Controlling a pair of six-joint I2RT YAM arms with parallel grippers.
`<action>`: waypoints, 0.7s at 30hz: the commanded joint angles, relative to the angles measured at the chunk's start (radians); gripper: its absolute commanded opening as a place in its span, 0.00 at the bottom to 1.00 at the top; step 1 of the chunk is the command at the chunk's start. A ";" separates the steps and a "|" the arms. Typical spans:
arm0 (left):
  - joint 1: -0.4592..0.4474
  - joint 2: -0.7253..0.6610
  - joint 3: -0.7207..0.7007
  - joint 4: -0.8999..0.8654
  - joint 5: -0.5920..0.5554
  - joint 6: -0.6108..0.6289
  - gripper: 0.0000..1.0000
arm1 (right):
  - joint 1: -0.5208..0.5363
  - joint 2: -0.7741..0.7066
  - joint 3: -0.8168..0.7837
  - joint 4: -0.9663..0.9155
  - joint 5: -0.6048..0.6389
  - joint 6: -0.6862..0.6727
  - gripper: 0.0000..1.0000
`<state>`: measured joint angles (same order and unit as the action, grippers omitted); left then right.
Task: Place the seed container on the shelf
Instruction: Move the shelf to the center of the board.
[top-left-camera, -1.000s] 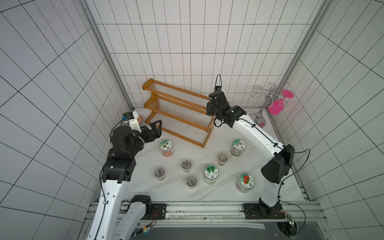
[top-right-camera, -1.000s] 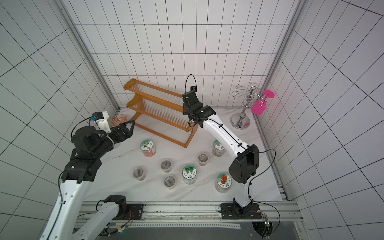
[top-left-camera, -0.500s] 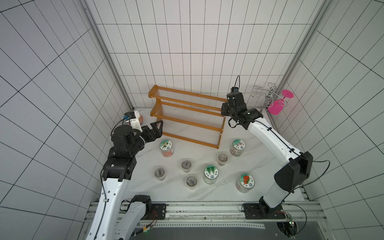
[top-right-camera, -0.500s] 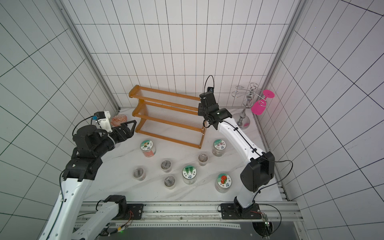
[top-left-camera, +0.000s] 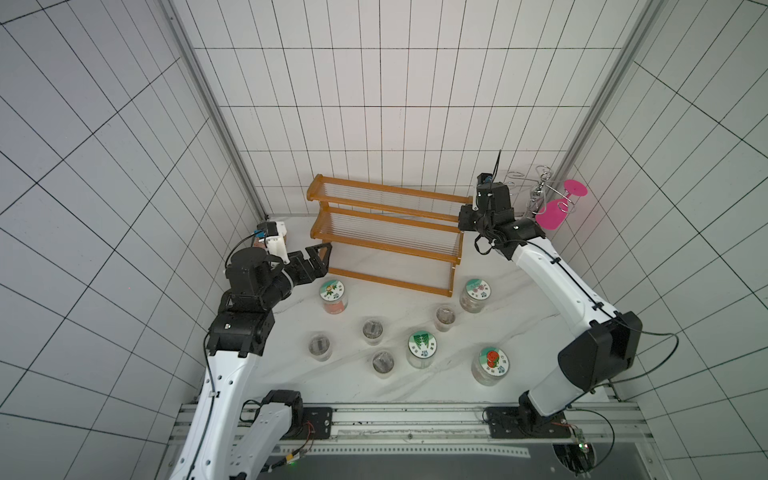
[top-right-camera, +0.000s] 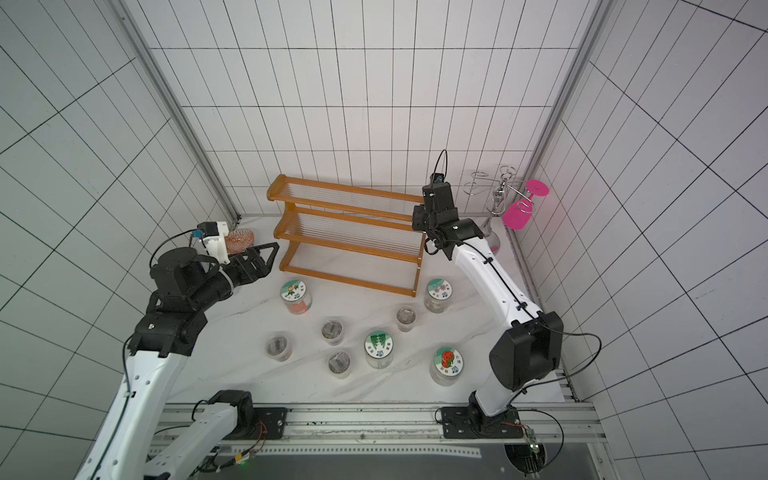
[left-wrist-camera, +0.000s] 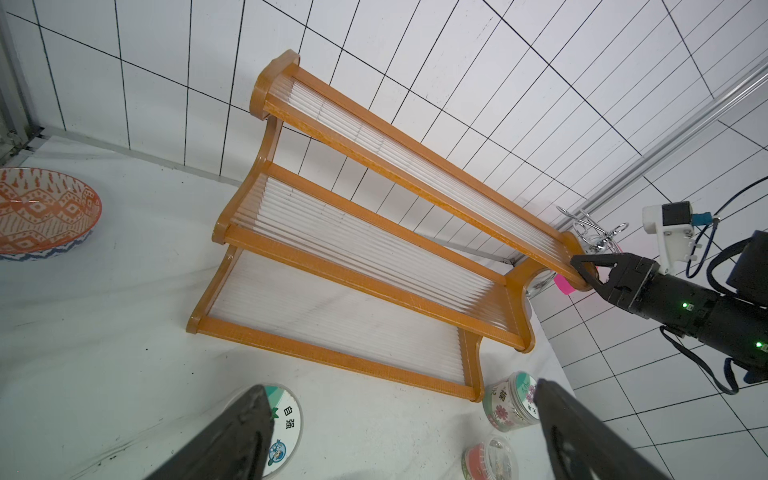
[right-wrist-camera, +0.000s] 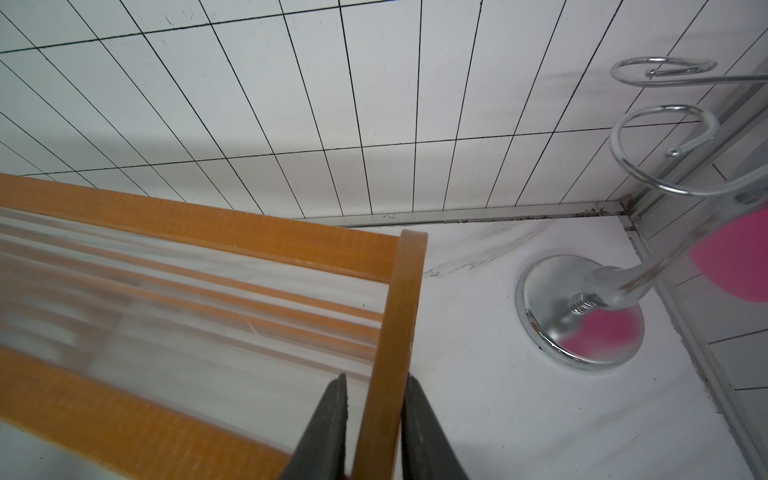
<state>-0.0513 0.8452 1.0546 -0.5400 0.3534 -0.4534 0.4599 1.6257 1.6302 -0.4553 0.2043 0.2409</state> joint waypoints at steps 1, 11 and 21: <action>0.002 0.004 0.005 0.005 0.034 0.031 0.99 | -0.024 -0.020 -0.030 -0.004 -0.044 -0.058 0.24; 0.002 0.013 0.000 0.015 0.086 0.053 0.99 | -0.098 0.018 -0.022 0.010 -0.114 -0.108 0.20; 0.001 0.022 -0.004 0.021 0.103 0.065 0.99 | -0.110 0.035 -0.007 0.021 -0.190 -0.118 0.20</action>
<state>-0.0513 0.8650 1.0546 -0.5385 0.4423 -0.4088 0.3599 1.6329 1.6264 -0.4202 0.0654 0.1535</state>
